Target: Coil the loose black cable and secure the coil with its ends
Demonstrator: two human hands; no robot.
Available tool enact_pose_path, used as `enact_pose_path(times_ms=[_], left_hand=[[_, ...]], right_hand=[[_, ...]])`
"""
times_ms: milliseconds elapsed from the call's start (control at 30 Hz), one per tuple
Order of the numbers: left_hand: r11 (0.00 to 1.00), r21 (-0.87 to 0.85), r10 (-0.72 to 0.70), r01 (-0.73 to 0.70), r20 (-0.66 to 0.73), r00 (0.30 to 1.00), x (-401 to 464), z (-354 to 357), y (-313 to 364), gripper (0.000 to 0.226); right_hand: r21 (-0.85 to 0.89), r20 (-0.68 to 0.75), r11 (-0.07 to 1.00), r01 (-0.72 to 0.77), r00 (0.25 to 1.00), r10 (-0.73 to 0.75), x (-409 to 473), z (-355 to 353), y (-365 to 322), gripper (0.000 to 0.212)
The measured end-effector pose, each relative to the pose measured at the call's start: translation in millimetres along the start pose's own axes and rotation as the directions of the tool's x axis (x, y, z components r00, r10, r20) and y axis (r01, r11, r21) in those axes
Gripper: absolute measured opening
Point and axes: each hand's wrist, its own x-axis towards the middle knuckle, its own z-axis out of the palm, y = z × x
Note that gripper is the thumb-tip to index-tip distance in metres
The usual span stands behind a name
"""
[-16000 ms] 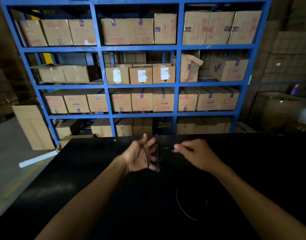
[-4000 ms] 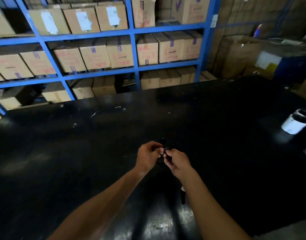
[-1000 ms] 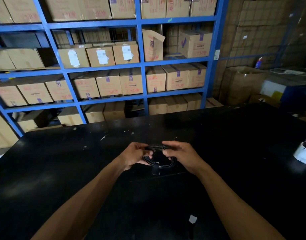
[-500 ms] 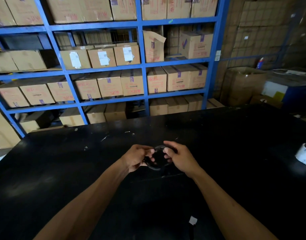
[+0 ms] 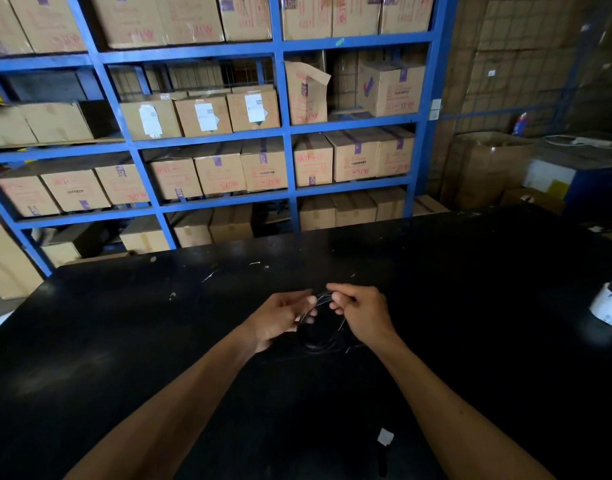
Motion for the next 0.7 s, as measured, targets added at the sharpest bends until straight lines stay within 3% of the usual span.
enact_pose_path(times_ms=[67,133,233,367,467,533,700], left_hand=[[0.999,0.020,0.031,-0.032,0.041,0.999,1.4,-0.3,3.5,0.025],[0.998,-0.052,0.042,-0.045,-0.057,0.997,4.3,5.9,2.7,0.018],[0.970,-0.240,-0.013,-0.039,-0.212,0.977,8.6,18.8,0.3,0.015],[0.928,-0.372,-0.123,0.036,-0.214,0.969,5.9,21.7,-3.4,0.012],[0.946,-0.269,-0.187,0.180,-0.002,0.982,2.4,9.9,-5.3,0.027],[0.964,-0.143,-0.219,0.226,0.062,0.974,3.7,5.5,-5.6,0.034],[0.980,-0.175,-0.111,0.096,-0.080,0.991,9.7,16.2,-13.8,0.023]], right_hand=[[0.023,0.069,1.000,0.018,0.997,-0.020,-2.5,0.3,-0.1,0.026],[0.030,0.056,0.999,0.014,0.998,-0.016,-3.5,1.0,-0.6,0.024],[-0.110,-0.069,0.992,0.065,0.995,-0.073,-8.5,2.0,-2.3,0.029],[-0.293,0.045,0.939,0.180,0.984,-0.174,-15.8,9.1,5.9,0.037],[-0.362,0.037,0.912,0.192,0.981,-0.192,-16.2,8.5,13.4,0.032],[-0.370,0.037,0.903,0.217,0.975,-0.219,-16.7,9.8,13.5,0.028],[-0.263,-0.019,0.961,0.090,0.995,-0.098,-16.6,9.7,18.0,0.018]])
